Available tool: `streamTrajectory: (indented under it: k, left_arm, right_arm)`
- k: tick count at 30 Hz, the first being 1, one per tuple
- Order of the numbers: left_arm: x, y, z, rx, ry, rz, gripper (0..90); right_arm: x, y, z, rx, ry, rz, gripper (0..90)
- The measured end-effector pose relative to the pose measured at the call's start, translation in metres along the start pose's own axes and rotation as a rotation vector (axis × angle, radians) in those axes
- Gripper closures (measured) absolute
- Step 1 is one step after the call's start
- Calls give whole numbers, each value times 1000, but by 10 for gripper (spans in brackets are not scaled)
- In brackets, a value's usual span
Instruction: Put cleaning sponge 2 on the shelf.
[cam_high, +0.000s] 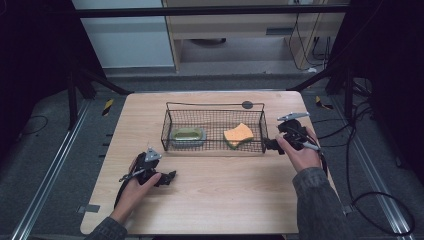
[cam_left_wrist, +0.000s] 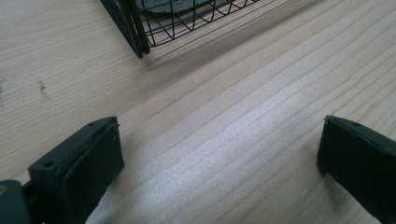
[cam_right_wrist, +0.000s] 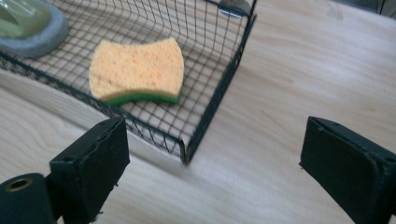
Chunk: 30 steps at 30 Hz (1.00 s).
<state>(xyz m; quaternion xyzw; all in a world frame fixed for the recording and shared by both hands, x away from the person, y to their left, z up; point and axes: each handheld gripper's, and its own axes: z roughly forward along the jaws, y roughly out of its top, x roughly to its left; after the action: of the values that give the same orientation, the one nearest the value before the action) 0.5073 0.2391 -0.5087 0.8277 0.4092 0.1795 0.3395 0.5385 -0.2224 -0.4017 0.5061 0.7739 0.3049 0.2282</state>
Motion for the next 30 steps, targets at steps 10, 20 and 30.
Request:
streamTrajectory:
  k: [10,20,30]
  left_arm:
    - [0,0,0,0,1,1,0]
    - [0,0,0,0,1,1,0]
    - [0,0,0,0,1,1,0]
  right_arm:
    - [-11,-42,0,6,23,18,104]
    - [-11,-70,15,0,27,4,102]
    - [-8,-91,42,12,22,29,97]
